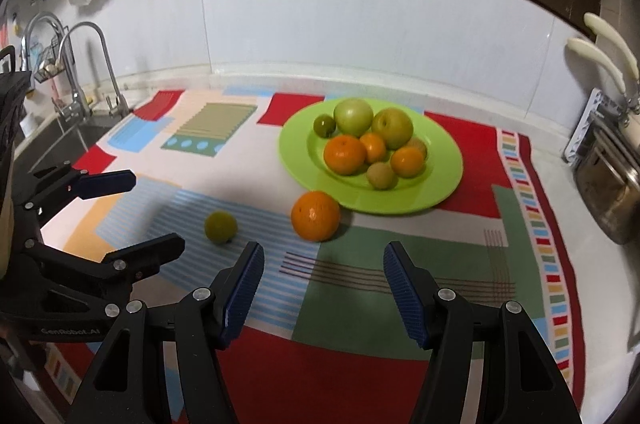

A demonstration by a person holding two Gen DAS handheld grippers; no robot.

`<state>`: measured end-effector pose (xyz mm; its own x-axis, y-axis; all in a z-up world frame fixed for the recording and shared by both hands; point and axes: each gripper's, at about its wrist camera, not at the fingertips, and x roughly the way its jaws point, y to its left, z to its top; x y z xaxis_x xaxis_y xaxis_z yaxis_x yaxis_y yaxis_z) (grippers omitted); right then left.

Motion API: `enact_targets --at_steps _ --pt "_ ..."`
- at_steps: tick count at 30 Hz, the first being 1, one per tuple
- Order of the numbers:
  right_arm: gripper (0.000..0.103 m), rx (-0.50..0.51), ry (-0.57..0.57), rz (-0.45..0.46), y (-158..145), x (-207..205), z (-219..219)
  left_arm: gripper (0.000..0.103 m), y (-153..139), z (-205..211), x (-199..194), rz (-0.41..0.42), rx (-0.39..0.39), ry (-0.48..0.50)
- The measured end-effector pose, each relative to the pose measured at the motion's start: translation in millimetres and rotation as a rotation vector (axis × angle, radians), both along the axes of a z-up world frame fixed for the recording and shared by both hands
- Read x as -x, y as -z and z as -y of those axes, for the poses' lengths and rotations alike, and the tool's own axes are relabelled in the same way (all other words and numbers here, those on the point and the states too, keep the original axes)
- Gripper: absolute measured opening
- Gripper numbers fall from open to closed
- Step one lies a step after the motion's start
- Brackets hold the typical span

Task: Organize fruits
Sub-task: 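Withdraw both tools toward the last orange and green lime, then grasp the green lime with the left tool while the right tool grasps the orange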

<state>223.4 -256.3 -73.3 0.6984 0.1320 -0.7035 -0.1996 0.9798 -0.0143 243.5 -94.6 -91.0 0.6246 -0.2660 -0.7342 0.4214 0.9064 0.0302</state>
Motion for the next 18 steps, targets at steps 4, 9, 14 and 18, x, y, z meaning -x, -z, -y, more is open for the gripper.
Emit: enact_targets --at_steps 4,9,14,18 --pt "0.063 -0.02 -0.011 -0.042 13 -12 0 0.071 13 3 -9 -0.034 -0.006 0.013" --pt "0.063 -0.03 -0.015 -0.072 24 -26 0 0.066 24 6 -21 -0.072 -0.001 0.021" --pt "0.062 -0.042 -0.017 -0.084 30 -41 1 0.061 27 10 -29 -0.079 0.006 0.028" --pt "0.058 -0.046 -0.022 -0.094 34 -52 -1 0.052 29 13 -36 -0.09 0.015 0.035"
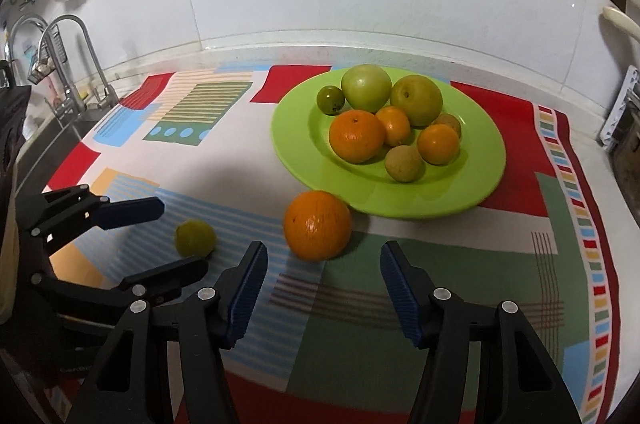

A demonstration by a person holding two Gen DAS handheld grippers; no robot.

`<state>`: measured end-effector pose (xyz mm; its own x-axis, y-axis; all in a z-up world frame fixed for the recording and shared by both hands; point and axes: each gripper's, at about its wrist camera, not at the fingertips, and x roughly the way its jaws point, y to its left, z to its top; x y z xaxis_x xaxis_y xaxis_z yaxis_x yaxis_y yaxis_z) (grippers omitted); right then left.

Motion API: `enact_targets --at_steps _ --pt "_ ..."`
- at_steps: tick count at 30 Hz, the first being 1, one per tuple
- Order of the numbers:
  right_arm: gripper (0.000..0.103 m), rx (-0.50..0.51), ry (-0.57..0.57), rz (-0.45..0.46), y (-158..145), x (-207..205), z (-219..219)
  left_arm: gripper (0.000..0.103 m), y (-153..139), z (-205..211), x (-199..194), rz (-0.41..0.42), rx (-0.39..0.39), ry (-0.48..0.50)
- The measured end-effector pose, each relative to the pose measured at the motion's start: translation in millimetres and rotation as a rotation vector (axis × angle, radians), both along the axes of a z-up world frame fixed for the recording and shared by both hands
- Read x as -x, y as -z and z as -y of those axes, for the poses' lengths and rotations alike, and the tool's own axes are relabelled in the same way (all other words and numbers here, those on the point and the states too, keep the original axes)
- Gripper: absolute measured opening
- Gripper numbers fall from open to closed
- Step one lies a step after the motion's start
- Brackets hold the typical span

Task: Organize fruits
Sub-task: 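Grasp the green lime with the left tool while the right tool grasps the orange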

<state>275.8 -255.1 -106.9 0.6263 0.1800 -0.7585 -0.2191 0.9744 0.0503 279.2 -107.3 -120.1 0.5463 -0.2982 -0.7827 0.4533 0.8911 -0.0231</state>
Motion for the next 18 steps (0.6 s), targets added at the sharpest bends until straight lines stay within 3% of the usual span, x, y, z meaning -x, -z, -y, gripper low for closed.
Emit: enact_targets --at_steps 13,15,18 --pt "0.047 -0.043 0.0 -0.034 9 -23 -4 0.03 3 -1 -8 -0.035 0.037 0.007" --pt "0.041 -0.041 0.002 -0.035 10 -24 -5 0.029 2 -1 -9 -0.037 0.04 0.005" --pt "0.041 -0.048 0.012 -0.035 10 -22 -4 0.029 0 -4 -8 -0.039 0.053 0.0"
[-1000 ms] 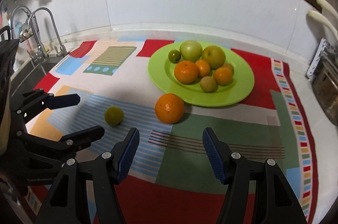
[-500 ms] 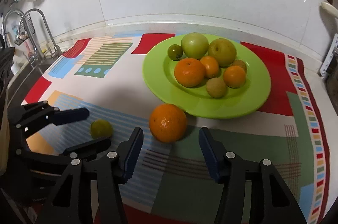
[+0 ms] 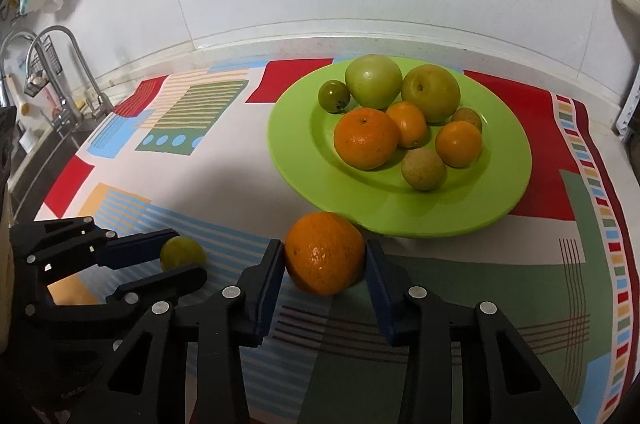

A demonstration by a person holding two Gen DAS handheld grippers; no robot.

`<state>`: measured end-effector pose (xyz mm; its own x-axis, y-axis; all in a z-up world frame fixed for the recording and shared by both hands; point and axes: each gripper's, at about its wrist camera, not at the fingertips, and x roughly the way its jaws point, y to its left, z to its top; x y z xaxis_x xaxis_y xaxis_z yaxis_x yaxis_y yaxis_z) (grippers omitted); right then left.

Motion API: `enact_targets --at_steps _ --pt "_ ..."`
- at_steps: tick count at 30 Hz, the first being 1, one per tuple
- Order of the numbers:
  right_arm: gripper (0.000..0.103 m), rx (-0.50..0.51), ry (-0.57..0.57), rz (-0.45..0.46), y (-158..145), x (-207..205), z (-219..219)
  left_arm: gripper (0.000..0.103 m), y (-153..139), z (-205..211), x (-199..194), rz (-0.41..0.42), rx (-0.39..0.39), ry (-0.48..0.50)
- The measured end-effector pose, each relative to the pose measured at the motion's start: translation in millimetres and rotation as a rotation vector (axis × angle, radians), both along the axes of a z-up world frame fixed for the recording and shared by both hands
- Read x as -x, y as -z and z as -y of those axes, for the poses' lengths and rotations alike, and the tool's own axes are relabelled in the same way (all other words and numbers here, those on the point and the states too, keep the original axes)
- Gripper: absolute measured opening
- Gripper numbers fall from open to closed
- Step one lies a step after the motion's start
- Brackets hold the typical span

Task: Organize fruits
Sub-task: 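Grasp the green lime with the left tool while the right tool grasps the orange, then place the lime and orange onto the green plate and open both tools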

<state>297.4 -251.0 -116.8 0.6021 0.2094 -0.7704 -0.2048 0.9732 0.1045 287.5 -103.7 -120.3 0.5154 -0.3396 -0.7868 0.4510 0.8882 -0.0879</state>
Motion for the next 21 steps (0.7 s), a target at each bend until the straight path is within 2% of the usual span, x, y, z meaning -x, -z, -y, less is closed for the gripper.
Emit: enact_targets --at_steps 21 --pt "0.041 -0.01 0.075 0.104 -49 62 2 0.029 -48 -10 37 0.107 0.054 0.017"
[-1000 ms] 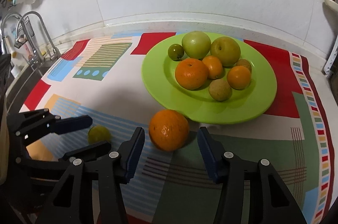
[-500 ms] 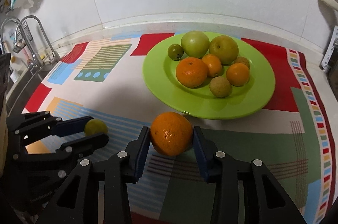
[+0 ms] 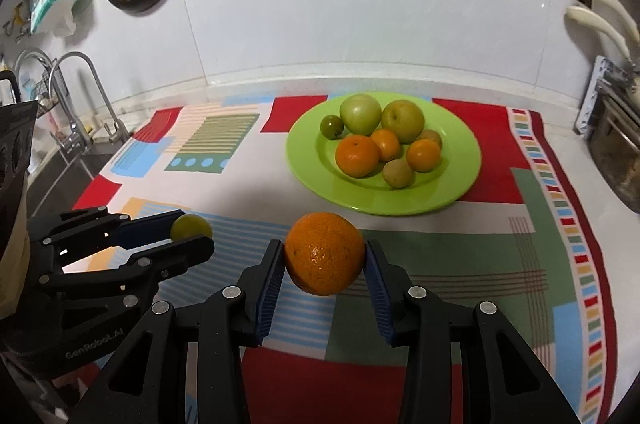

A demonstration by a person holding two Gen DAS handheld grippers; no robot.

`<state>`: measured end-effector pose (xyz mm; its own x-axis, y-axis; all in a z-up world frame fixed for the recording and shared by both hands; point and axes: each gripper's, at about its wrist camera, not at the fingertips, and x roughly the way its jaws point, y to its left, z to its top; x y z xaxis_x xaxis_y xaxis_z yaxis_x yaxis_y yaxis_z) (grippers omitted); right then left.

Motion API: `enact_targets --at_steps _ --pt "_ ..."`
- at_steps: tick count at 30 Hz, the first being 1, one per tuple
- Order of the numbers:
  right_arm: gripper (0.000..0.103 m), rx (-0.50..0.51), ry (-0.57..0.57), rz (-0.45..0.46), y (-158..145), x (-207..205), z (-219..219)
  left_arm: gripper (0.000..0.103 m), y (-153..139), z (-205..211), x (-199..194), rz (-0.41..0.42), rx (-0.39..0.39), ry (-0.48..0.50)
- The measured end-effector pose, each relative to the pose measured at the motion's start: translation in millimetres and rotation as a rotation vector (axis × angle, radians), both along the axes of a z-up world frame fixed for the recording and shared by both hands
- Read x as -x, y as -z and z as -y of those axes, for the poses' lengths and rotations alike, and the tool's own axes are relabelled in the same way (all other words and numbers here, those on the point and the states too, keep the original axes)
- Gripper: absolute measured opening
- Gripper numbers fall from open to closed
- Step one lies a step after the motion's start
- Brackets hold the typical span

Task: Organize fruits
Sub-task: 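Place the lime and orange onto the green plate and open both tools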

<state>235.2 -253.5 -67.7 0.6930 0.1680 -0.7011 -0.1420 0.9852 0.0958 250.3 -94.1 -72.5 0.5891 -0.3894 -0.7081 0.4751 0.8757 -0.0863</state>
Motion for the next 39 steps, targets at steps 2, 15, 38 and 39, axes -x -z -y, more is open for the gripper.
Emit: enact_targets --at_steps 2,15,38,39 --pt "0.041 0.004 0.014 0.015 -6 6 2 0.029 -5 -1 4 0.015 0.005 0.002" --pt "0.041 0.015 0.077 0.108 -40 19 14 0.029 -39 6 5 0.107 0.012 0.017" --pt "0.041 0.017 0.149 0.096 -35 -44 44 0.029 -40 38 -70 0.119 -0.01 0.033" --pt "0.041 0.013 0.153 0.089 -32 -47 46 0.029 -38 39 -73 0.114 -0.012 0.033"
